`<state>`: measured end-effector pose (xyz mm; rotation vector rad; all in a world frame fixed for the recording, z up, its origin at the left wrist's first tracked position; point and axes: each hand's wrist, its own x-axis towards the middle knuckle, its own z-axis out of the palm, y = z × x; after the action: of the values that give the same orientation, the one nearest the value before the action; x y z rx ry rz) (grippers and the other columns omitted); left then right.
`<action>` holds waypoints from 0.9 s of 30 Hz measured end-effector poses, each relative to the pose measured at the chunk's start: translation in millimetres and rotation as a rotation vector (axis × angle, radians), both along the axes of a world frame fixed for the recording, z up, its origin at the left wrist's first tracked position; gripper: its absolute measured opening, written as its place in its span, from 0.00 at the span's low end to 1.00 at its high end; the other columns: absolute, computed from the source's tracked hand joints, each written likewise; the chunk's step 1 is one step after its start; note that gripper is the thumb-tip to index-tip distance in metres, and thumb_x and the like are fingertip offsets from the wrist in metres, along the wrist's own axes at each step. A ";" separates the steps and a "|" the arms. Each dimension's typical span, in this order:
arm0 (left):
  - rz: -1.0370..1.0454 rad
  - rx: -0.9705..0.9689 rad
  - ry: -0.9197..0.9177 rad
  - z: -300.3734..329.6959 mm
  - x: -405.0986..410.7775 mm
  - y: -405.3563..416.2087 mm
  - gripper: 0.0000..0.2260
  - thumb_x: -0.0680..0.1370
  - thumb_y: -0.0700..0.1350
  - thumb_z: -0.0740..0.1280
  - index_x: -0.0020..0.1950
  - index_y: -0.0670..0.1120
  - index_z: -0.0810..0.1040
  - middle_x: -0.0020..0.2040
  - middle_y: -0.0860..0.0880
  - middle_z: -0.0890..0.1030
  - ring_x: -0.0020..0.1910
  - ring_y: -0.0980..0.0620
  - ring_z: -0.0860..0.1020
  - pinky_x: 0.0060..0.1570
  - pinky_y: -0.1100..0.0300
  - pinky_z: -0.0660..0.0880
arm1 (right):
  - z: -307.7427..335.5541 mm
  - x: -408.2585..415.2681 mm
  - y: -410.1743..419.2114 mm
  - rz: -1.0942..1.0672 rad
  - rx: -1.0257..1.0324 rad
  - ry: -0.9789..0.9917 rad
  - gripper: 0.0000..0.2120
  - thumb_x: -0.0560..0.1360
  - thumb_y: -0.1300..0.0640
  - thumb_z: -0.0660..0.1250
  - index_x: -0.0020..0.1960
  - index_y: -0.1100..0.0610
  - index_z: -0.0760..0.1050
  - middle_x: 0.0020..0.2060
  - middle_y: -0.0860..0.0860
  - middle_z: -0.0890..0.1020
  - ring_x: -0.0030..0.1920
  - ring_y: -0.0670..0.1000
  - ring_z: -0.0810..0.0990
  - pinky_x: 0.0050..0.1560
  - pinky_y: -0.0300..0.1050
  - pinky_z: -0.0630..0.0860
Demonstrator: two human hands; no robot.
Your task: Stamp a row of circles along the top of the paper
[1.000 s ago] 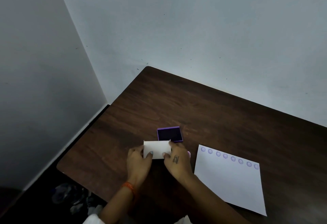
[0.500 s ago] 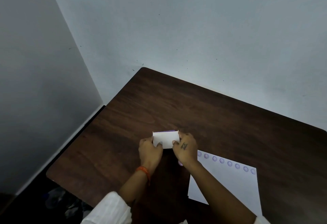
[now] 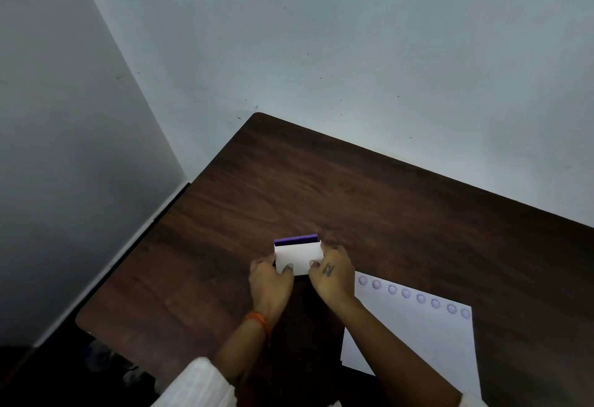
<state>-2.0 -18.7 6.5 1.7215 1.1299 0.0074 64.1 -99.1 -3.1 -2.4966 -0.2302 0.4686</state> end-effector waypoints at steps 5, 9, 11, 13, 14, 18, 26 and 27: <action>-0.007 0.009 -0.002 -3.6 -2.3 0.9 0.18 0.75 0.40 0.66 0.65 0.43 0.72 0.65 0.41 0.75 0.62 0.44 0.75 0.65 0.46 0.72 | -2.2 0.7 0.0 0.012 -0.012 -0.005 0.20 0.75 0.57 0.66 0.65 0.57 0.70 0.62 0.56 0.76 0.60 0.57 0.77 0.61 0.47 0.74; 0.000 0.024 0.005 -5.5 -1.3 1.8 0.18 0.75 0.40 0.66 0.65 0.42 0.72 0.64 0.41 0.75 0.63 0.44 0.74 0.65 0.47 0.71 | -3.7 1.9 -0.5 0.015 -0.029 -0.005 0.20 0.75 0.57 0.66 0.66 0.58 0.70 0.62 0.56 0.76 0.61 0.57 0.76 0.62 0.47 0.74; 0.012 0.031 0.020 -6.6 0.0 3.0 0.18 0.75 0.40 0.66 0.65 0.42 0.72 0.64 0.41 0.75 0.63 0.44 0.74 0.65 0.48 0.72 | -5.0 3.0 -1.1 -0.002 -0.033 -0.014 0.20 0.74 0.57 0.66 0.65 0.58 0.70 0.62 0.56 0.77 0.61 0.56 0.77 0.62 0.47 0.74; 0.016 0.039 0.032 -8.0 0.4 5.0 0.17 0.75 0.40 0.66 0.65 0.42 0.72 0.64 0.41 0.76 0.63 0.44 0.74 0.64 0.49 0.72 | -7.3 4.2 -1.7 -0.014 -0.034 -0.025 0.19 0.74 0.58 0.66 0.65 0.58 0.71 0.61 0.56 0.78 0.60 0.56 0.77 0.62 0.46 0.74; 0.017 0.046 0.035 -9.0 0.5 6.1 0.17 0.75 0.40 0.66 0.64 0.42 0.73 0.64 0.41 0.76 0.62 0.44 0.74 0.64 0.49 0.72 | -8.3 4.7 -1.7 -0.018 -0.031 -0.027 0.19 0.74 0.58 0.67 0.65 0.58 0.71 0.61 0.55 0.79 0.60 0.56 0.78 0.62 0.46 0.74; 0.050 0.071 0.044 -12.5 0.9 10.6 0.14 0.75 0.38 0.67 0.60 0.42 0.75 0.62 0.42 0.77 0.61 0.44 0.75 0.62 0.51 0.73 | -10.6 8.0 -0.9 -0.071 0.006 -0.032 0.18 0.74 0.59 0.68 0.63 0.58 0.74 0.59 0.55 0.81 0.57 0.56 0.80 0.60 0.47 0.77; 0.053 0.119 0.040 -16.2 2.9 19.1 0.11 0.74 0.39 0.69 0.56 0.41 0.78 0.57 0.42 0.81 0.57 0.45 0.78 0.58 0.55 0.73 | -12.6 17.2 -1.6 -0.044 -0.024 -0.001 0.17 0.73 0.59 0.68 0.62 0.57 0.75 0.55 0.56 0.83 0.54 0.56 0.82 0.56 0.47 0.78; 0.055 0.123 0.043 -16.4 3.1 20.0 0.11 0.74 0.40 0.69 0.56 0.41 0.78 0.56 0.42 0.81 0.56 0.45 0.78 0.57 0.55 0.73 | -12.9 18.2 -1.9 -0.031 -0.017 -0.011 0.18 0.73 0.59 0.68 0.63 0.56 0.74 0.56 0.56 0.83 0.55 0.55 0.81 0.56 0.46 0.77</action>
<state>1.1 1.3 -9.9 1.8065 1.2300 0.0754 82.3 -101.0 -15.9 -2.5162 -0.1926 0.4466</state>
